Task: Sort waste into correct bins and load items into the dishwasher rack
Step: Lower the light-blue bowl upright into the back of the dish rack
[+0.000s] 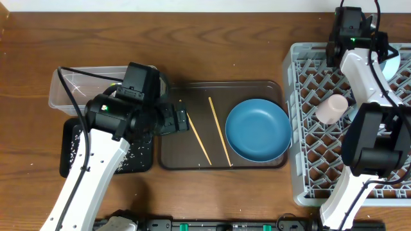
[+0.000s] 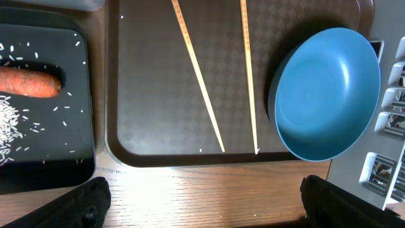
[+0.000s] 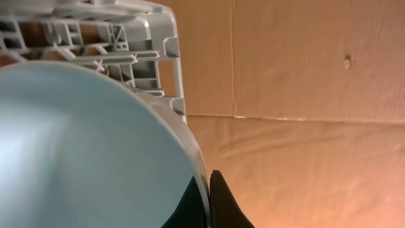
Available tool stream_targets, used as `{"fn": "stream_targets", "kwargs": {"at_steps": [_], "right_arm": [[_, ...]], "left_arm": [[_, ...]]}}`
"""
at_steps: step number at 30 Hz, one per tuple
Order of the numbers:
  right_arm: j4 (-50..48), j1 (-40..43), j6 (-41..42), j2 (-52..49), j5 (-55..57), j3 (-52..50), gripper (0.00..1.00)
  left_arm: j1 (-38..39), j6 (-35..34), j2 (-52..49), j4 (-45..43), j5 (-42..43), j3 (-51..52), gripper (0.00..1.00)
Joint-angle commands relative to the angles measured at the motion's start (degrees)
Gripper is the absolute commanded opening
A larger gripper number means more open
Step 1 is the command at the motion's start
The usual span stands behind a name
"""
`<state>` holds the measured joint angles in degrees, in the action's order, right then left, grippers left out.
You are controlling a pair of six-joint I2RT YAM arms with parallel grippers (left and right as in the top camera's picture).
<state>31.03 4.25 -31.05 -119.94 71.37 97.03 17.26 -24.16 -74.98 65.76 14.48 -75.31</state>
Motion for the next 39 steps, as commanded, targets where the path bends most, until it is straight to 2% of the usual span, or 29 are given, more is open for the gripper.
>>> {"fn": "stream_targets", "kwargs": {"at_steps": [1, 10, 14, 21, 25, 39], "right_arm": [[0.00, 0.28, -10.14, -0.02, 0.24, 0.72, 0.01], [1.92, 0.57, -9.92, -0.04, -3.93, 0.66, 0.01], [1.84, 1.40, -16.26, -0.02, -3.85, 0.66, 0.01], [0.07, 2.51, -16.92, -0.02, -3.26, 0.68, 0.01], [-3.17, 2.67, -21.22, -0.02, -1.07, 0.66, 0.01], [-2.78, 1.84, -18.25, -0.09, -1.77, 0.55, 0.01]], "left_arm": [[-0.31, 0.11, 0.39, 0.15, -0.15, -1.20, 0.98], [-0.31, 0.11, 0.39, 0.15, -0.15, -1.20, 0.98], [-0.31, 0.11, 0.39, 0.15, -0.17, -1.20, 0.98], [-0.31, 0.11, 0.39, 0.15, -0.15, -1.20, 0.98], [-0.31, 0.11, 0.39, 0.15, -0.17, -1.20, 0.98], [-0.31, 0.11, 0.39, 0.15, -0.15, -1.20, 0.98]]}}
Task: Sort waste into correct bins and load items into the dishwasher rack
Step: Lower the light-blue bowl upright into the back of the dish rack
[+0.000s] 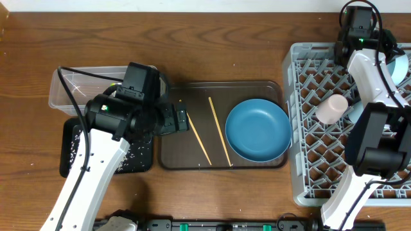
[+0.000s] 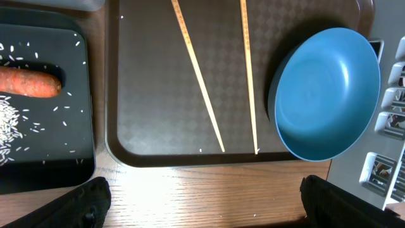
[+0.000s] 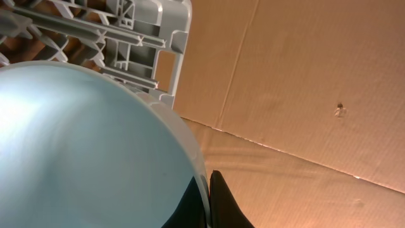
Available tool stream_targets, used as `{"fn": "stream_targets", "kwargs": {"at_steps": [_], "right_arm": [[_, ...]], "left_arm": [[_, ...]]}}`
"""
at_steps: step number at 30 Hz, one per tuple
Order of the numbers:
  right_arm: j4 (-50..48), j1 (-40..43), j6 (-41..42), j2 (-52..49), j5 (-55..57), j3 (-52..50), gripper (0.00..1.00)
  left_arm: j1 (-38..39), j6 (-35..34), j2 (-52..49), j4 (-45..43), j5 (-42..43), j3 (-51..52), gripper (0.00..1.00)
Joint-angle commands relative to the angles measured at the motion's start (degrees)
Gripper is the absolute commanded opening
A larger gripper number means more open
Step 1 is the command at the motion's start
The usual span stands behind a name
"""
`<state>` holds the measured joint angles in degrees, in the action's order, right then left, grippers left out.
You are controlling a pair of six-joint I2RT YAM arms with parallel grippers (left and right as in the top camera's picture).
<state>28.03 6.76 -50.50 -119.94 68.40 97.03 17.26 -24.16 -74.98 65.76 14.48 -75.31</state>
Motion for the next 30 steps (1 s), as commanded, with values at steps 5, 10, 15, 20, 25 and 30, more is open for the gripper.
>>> {"fn": "stream_targets", "kwargs": {"at_steps": [5, 10, 15, 20, 25, 30], "right_arm": [[1.53, -0.94, 1.92, -0.09, -0.70, -0.17, 0.01], [1.53, -0.94, 3.76, -0.09, -1.25, -1.36, 0.01], [1.51, -0.96, 3.74, -0.09, -1.40, -2.40, 0.01], [1.20, -1.49, 3.74, -0.09, -1.38, -2.71, 0.01], [0.87, -2.82, 3.72, -0.07, -1.38, -2.71, 0.01], [0.92, -4.33, 3.74, -0.07, -1.36, -2.71, 0.02]], "left_arm": [[-0.31, 0.11, 0.39, 0.15, -0.15, -1.20, 0.98], [-0.31, 0.11, 0.39, 0.15, -0.15, -1.20, 0.98], [-0.31, 0.11, 0.39, 0.15, -0.15, -1.20, 0.98], [-0.31, 0.13, 0.39, 0.15, -0.17, -1.20, 0.98], [-0.31, 0.11, 0.39, 0.15, -0.17, -1.20, 0.98], [-0.31, 0.11, 0.39, 0.15, -0.15, -1.20, 0.98]]}}
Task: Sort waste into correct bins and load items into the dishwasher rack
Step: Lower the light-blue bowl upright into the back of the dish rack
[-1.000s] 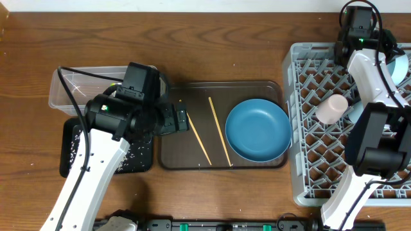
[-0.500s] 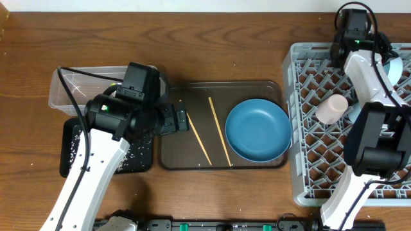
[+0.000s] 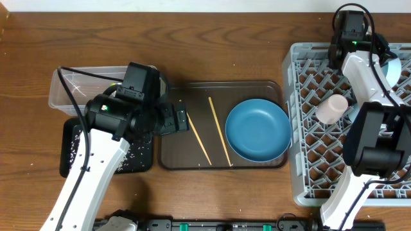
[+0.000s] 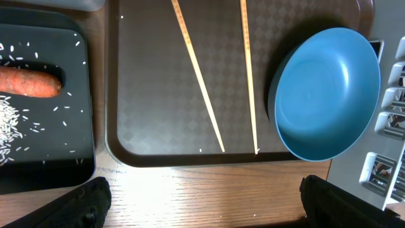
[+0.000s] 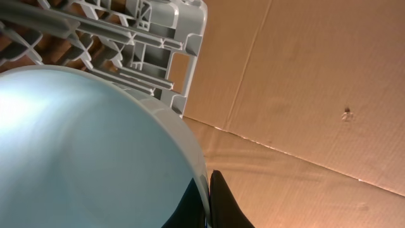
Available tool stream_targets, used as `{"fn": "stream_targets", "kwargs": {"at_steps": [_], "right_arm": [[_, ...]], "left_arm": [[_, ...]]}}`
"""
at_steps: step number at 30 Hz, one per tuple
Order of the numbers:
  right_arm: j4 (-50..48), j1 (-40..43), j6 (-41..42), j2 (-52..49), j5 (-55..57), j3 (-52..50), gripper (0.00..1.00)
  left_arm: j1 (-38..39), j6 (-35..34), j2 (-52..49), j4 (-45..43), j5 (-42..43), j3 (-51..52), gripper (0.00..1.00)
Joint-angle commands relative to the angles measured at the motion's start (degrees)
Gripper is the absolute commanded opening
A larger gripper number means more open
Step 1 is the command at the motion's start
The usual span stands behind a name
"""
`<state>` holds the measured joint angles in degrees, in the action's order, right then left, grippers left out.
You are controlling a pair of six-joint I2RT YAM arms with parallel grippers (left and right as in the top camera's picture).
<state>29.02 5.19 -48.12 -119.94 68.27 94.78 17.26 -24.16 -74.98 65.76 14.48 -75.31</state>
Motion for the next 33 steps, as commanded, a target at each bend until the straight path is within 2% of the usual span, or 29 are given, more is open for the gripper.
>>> {"fn": "stream_targets", "kwargs": {"at_steps": [1, 5, 11, 14, 20, 26, 33], "right_arm": [[-0.04, -3.02, 1.36, -0.07, -1.20, -0.46, 0.04], [-0.04, -4.11, 1.33, -0.07, -1.22, -0.46, 0.19], [-0.04, -6.34, 1.36, -0.07, -1.20, -0.46, 0.27], [-0.04, -7.76, 1.36, -0.07, -1.20, -0.46, 0.38], [-0.09, -10.86, 1.38, -0.07, -1.22, -0.46, 0.49], [-0.09, -14.80, 1.42, -0.07, -1.22, -0.46, 0.53], [1.05, -18.53, 8.22, 3.56, -5.75, -0.39, 0.56]], "left_arm": [[-0.31, 0.11, 0.39, 0.15, -0.17, -1.20, 0.98], [-0.33, 0.11, 0.39, 0.15, -0.15, -1.20, 0.98], [-0.31, 0.11, 0.39, 0.15, -0.15, -1.20, 0.98], [-0.31, 0.11, 0.39, 0.15, -0.17, -1.20, 0.98], [-0.31, 0.11, 0.39, 0.15, -0.17, -1.20, 0.98], [-0.31, 0.11, 0.39, 0.15, -0.15, -1.20, 0.98], [-0.31, 0.11, 0.39, 0.15, -0.15, -1.20, 0.98]]}}
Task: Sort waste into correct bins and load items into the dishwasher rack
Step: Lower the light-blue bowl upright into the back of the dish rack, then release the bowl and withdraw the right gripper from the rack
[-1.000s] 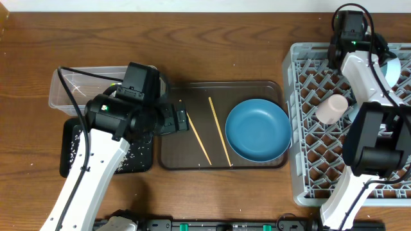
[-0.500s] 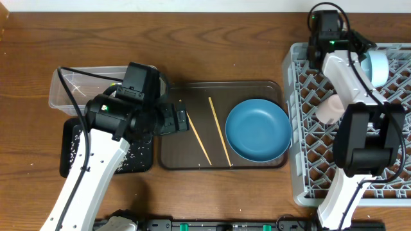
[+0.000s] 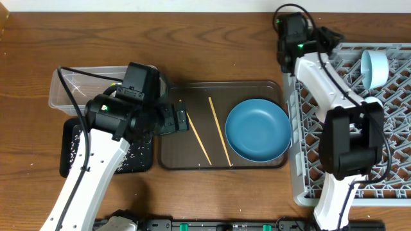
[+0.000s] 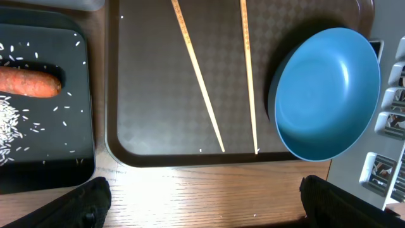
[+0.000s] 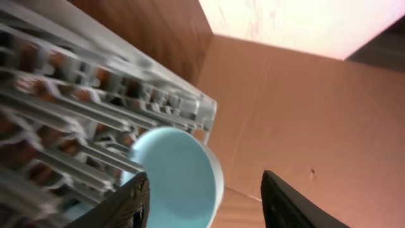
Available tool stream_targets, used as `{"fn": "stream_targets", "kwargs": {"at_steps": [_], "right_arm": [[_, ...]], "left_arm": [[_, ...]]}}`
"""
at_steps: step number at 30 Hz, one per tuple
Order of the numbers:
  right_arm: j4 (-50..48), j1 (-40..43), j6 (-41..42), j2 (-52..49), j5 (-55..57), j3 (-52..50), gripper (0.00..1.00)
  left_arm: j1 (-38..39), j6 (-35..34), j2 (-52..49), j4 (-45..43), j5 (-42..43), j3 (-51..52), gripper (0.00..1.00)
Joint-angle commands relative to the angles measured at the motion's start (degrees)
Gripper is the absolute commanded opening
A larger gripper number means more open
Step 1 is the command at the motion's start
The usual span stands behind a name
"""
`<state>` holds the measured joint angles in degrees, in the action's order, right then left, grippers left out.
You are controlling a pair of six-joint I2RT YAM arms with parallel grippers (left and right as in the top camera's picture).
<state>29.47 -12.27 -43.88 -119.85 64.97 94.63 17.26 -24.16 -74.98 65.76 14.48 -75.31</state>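
A light blue bowl (image 3: 374, 67) stands on edge in the far part of the grey dishwasher rack (image 3: 392, 147). My right gripper (image 3: 324, 37) is open at the rack's far left corner; in its wrist view the bowl (image 5: 180, 180) sits beyond the spread fingers (image 5: 136, 202), untouched. A dark blue bowl (image 3: 257, 129) and two chopsticks (image 3: 198, 138) lie on the brown tray (image 3: 173, 157). My left gripper (image 4: 205, 212) is open and empty above the wood at the tray's near edge.
A black board (image 4: 50, 158) with scattered rice and a carrot (image 4: 28, 82) lies left of the tray. A clear plastic container (image 3: 70, 90) stands behind it. My right arm stretches across the rack's left half.
My right gripper was shut on the light blue bowl's rim. It is now open and has moved left to the rack's far left corner, with the bowl left in the rack. The left arm is unchanged.
At each earlier moment my right gripper stayed shut on the light blue bowl's rim at the rack's far right, shifting slightly. Now the bowl stands in the rack and the gripper is open, away to the left. My left gripper stayed open by the tray throughout.
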Motion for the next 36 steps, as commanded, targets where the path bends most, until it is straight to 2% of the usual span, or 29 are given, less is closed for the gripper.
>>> {"fn": "stream_targets", "kwargs": {"at_steps": [1, 5, 9, 12, 13, 16, 22, 25, 36], "right_arm": [[1.31, -1.09, 4.74, 5.18, -4.50, -0.24, 0.56], [5.57, 0.90, 10.75, 12.55, -15.69, -0.24, 0.56], [10.95, 7.30, 19.80, 21.35, -35.78, -0.22, 0.50], [12.15, 15.34, 26.36, 26.32, -51.23, -0.24, 0.30], [12.13, 17.81, 28.39, 27.26, -54.73, -0.24, 0.26], [12.13, 27.17, 36.76, 29.16, -64.81, -0.24, 0.01], [13.16, 39.47, 39.12, 27.69, -79.38, -0.87, 0.01], [13.07, 43.06, 39.12, 25.70, -80.48, -1.53, 0.01], [12.81, 46.21, 39.15, 15.96, -84.06, -1.55, 0.01]], "left_arm": [[-0.31, 0.11, 0.39, 0.15, -0.17, -1.20, 0.98], [-0.31, 0.11, 0.39, 0.15, -0.15, -1.20, 0.98], [-0.31, 0.11, 0.39, 0.15, -0.15, -1.20, 0.98], [-0.31, 0.11, 0.39, 0.15, -0.15, -1.20, 0.98], [-0.31, 0.11, 0.39, 0.15, -0.15, -1.20, 0.98], [-0.31, 0.11, 0.39, 0.15, -0.17, -1.20, 0.98], [-0.31, 0.11, 0.39, 0.15, -0.15, -1.20, 0.98], [-0.31, 0.11, 0.39, 0.15, -0.15, -1.20, 0.98], [-0.31, 0.11, 0.39, 0.15, -0.15, -1.20, 0.98]]}}
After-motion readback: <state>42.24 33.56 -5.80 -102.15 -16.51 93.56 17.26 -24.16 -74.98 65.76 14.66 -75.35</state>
